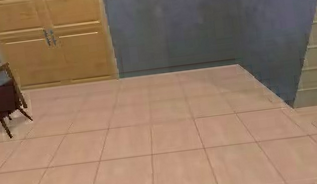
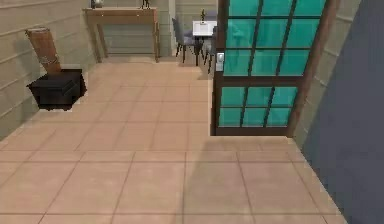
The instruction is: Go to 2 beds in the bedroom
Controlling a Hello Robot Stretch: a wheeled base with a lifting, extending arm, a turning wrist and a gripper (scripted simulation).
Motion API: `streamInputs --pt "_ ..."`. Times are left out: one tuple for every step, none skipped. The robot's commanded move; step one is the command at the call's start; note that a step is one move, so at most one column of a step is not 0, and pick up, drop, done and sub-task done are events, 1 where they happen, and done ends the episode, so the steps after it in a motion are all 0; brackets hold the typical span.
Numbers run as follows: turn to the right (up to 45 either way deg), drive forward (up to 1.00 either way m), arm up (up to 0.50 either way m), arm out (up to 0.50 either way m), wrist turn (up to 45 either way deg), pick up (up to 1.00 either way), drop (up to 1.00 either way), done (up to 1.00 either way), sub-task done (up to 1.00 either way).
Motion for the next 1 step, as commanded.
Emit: streamInputs --pt "45.0 0.0 0.0 0.0 0.0 0.0 0.0 0.0 0.0"
